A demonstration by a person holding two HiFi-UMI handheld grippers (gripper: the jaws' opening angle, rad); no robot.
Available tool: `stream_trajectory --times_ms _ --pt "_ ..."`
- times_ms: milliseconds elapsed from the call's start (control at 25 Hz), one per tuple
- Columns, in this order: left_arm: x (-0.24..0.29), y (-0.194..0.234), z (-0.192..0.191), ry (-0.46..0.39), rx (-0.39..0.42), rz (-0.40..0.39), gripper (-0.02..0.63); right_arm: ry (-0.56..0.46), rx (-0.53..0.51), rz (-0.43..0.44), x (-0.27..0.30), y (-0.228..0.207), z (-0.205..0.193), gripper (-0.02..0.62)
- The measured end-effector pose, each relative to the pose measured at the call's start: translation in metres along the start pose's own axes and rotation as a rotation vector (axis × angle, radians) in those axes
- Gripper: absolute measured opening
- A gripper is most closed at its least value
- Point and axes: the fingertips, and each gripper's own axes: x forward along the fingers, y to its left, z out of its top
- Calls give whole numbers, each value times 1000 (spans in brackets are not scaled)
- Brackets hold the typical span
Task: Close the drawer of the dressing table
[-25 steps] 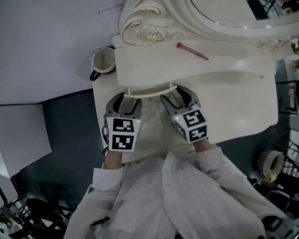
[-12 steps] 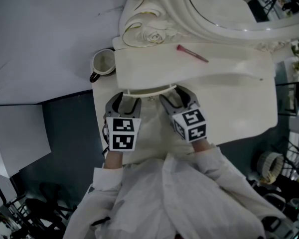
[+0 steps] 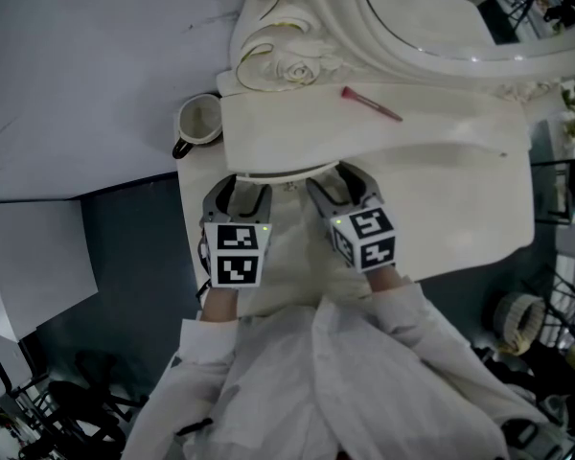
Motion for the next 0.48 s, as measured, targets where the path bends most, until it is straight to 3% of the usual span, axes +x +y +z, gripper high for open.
stream_trajectory --times_ms 480 --pt "2 5 4 0 -6 28 239 -4 -5 -17 2 -1 3 218"
